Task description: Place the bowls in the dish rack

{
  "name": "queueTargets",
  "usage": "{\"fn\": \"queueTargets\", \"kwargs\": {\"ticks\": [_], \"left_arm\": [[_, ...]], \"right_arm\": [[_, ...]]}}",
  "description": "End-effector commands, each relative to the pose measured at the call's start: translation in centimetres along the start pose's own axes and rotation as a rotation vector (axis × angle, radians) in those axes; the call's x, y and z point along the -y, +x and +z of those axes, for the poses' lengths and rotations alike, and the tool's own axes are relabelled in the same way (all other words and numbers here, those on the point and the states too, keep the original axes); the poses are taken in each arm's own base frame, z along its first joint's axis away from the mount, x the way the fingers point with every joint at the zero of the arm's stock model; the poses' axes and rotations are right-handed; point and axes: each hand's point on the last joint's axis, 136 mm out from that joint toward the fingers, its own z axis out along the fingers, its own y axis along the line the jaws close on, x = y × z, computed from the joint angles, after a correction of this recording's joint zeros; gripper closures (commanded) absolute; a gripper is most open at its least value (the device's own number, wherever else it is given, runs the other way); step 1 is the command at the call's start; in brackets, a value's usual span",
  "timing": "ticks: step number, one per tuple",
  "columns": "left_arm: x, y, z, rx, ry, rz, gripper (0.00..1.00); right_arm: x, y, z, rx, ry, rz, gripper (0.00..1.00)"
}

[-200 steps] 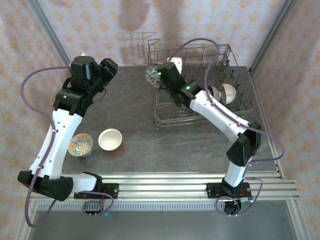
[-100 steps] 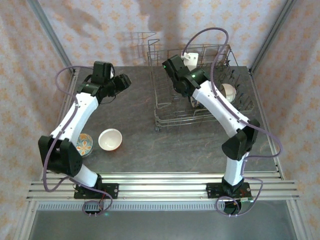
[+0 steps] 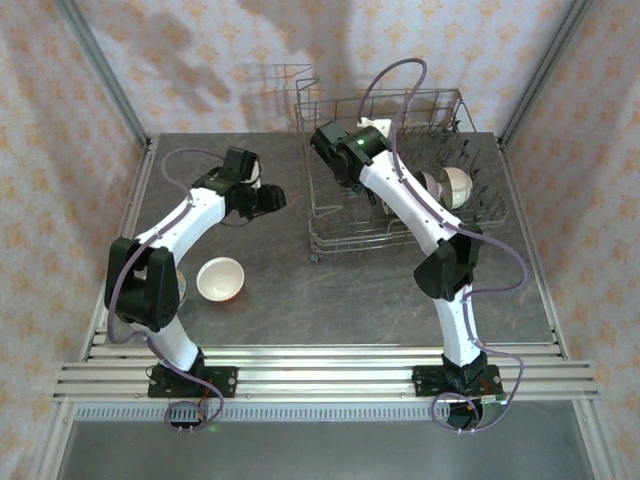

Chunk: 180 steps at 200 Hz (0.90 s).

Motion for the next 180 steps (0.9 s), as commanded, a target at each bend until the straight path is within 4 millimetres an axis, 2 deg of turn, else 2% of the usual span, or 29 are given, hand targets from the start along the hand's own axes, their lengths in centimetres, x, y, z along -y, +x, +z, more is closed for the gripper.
{"fn": "queueTargets", "kwargs": {"ticks": [1,53,113,148,180], "left_arm": [[1.4,0.1,0.7,-0.013,0.017,0.073,0.49],[3.7,2.9,2.6,-0.105,0.062,0.144,0.51],[7.4,4.9,1.8,-0.107,0.143,0.185,0.52],[9.0,6.5,2.2,-0.134,0.184,0.192,0.52],[9.4,7.5,2.4,-0.149,0.18,0.202,0.52]], "right_arm": [[3.3,-1.0,-0.4,0.053,0.147,0.051,1.0],[3.6,0.9,0.4,0.015,0.199,0.066,1.0],[3.6,1.7,1.2,0.024,0.245,0.012,1.0],[3.8,2.2,1.7,0.017,0.266,0.0,1.0],[3.8,2.5,2.0,0.018,0.28,-0.02,1.0]]}}
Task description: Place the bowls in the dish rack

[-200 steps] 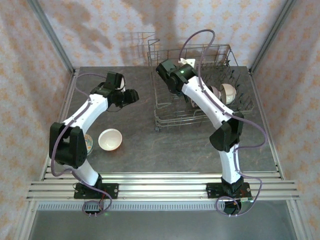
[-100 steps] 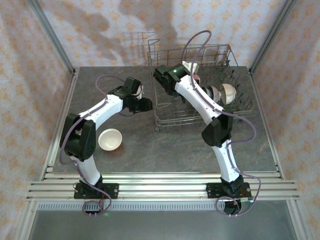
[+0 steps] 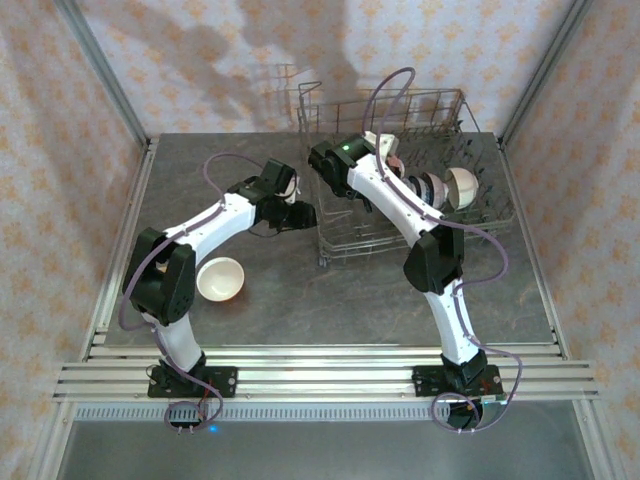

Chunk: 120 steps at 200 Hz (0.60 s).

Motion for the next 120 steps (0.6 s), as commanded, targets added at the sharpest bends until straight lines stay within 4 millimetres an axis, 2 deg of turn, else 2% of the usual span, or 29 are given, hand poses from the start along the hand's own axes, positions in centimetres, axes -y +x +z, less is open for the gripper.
{"fn": "queueTargets", "kwargs": {"ticks": [1,48,120], "left_arm": [[3.5,1.0,-0.4,0.001,0.101,0.049,0.52],[2.5,0.3,-2.0,0.062,0.047,0.054,0.5],[-2.8,-2.9,-6.2,0.225,-0.032,-0.062,0.49]], "right_arm": [[3.7,-0.8,-0.3,0.054,0.109,-0.086,1.0],[3.9,0.3,0.7,0.042,0.146,-0.083,1.0],[3.0,1.9,1.4,-0.007,0.152,-0.084,1.0]]}}
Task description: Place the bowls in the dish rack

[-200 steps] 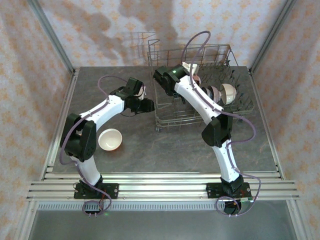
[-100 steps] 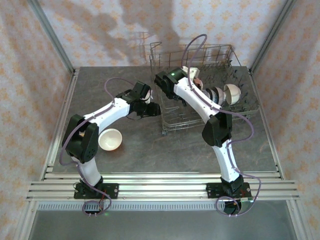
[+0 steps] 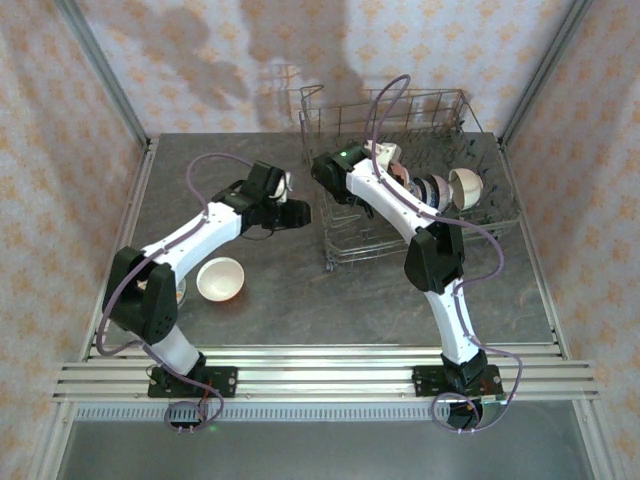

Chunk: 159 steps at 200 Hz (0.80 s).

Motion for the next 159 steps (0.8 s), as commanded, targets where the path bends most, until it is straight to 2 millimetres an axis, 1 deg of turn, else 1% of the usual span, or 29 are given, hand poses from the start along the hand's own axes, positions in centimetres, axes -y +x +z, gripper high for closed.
{"fn": "queueTargets", "kwargs": {"ticks": [1,37,62,102,131,159], "left_arm": [[-2.0,-1.9,-1.6,0.089,-0.043,-0.036,0.49],[-4.7,-3.8,-4.0,0.17,-0.099,-0.083,0.48],[-5.8,-4.9,-5.5,0.221,-0.118,-0.101,0.47],[-7.4,-6.1,-7.3,0.269,-0.141,-0.127,0.46],[-8.3,-6.6,-8.0,0.279,-0.15,-0.136,0.45],[-7.6,-6.9,-7.4,0.259,-0.109,-0.135,0.44]], "right_arm": [[2.7,0.1,0.0,0.005,0.086,-0.084,1.0],[2.0,1.0,0.2,-0.028,0.085,-0.094,1.0],[1.7,1.6,0.2,-0.046,0.082,-0.083,1.0],[1.4,2.6,0.4,-0.06,0.091,-0.05,1.0],[0.7,3.4,0.7,-0.077,0.1,-0.047,1.0],[0.3,3.9,0.9,-0.088,0.105,-0.044,1.0]]}}
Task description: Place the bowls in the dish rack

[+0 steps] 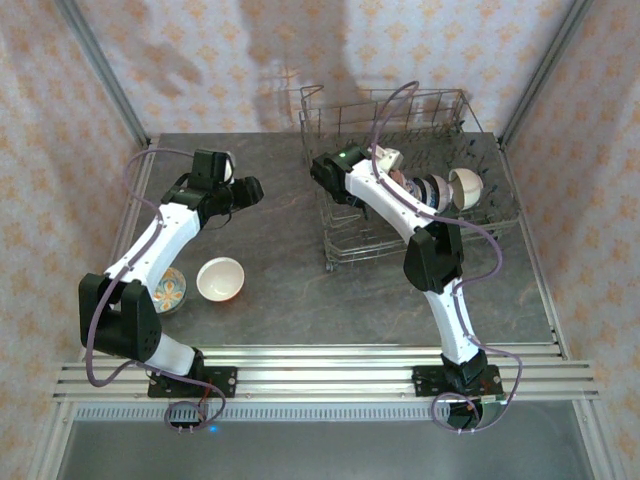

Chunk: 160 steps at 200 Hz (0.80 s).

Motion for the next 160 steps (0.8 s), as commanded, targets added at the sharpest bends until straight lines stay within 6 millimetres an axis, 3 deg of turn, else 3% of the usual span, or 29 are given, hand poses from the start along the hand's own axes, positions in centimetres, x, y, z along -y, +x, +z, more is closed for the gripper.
{"fn": "queueTargets", "kwargs": {"ticks": [1,80,131,160], "left_arm": [[0.9,-0.7,-0.3,0.009,0.034,0.018,0.44],[1.9,0.7,2.1,-0.065,0.105,-0.02,0.44],[2.7,1.2,3.1,-0.094,0.125,-0.02,0.44],[2.9,1.4,3.3,-0.107,0.127,-0.015,0.44]], "right_arm": [[1.7,1.8,0.9,0.004,0.14,-0.15,1.0],[2.1,0.7,0.0,0.033,0.115,-0.11,1.0],[1.6,1.5,0.0,0.04,0.119,-0.133,1.0],[2.5,1.4,0.5,0.053,0.144,-0.116,1.0]]}}
